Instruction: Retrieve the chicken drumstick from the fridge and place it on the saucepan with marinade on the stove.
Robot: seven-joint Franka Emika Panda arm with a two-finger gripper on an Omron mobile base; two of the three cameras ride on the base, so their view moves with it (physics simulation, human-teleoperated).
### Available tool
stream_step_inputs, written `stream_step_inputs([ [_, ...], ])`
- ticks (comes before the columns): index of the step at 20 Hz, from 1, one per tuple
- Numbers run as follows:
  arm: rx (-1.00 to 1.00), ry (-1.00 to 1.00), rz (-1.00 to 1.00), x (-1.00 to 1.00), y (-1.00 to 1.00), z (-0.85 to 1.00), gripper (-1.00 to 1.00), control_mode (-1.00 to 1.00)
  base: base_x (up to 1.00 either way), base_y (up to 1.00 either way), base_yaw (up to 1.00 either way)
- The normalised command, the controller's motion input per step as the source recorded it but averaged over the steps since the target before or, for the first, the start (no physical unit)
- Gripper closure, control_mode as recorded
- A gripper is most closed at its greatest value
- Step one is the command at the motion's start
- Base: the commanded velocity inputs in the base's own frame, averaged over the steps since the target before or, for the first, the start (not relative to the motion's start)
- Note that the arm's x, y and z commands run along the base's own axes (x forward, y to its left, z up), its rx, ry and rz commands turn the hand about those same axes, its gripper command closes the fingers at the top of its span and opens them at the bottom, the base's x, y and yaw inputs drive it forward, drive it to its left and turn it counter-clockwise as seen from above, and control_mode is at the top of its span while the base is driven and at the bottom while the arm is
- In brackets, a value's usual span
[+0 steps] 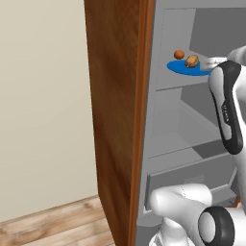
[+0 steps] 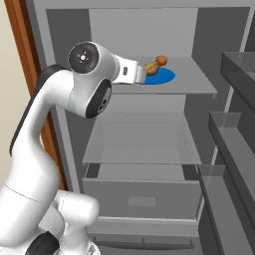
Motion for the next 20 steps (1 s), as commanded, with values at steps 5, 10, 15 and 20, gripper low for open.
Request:
stream_step_inputs([
  [5, 0.0, 0.12, -0.02, 0.14, -0.04, 0.14, -1.0, -1.0, 0.0, 0.0, 0.0],
  [10, -0.01, 0.11, -0.02, 0.21, 0.0, 0.01, -1.0, -1.0, 0.0, 0.0, 0.0],
  [15, -0.07, 0.0, -0.06, 0.18, 0.02, -0.15, -1.0, -1.0, 0.0, 0.0, 0.0],
  [20, -0.04, -0.01, -0.03, 0.18, 0.0, -0.17, -1.0, -1.0, 0.0, 0.0, 0.0],
])
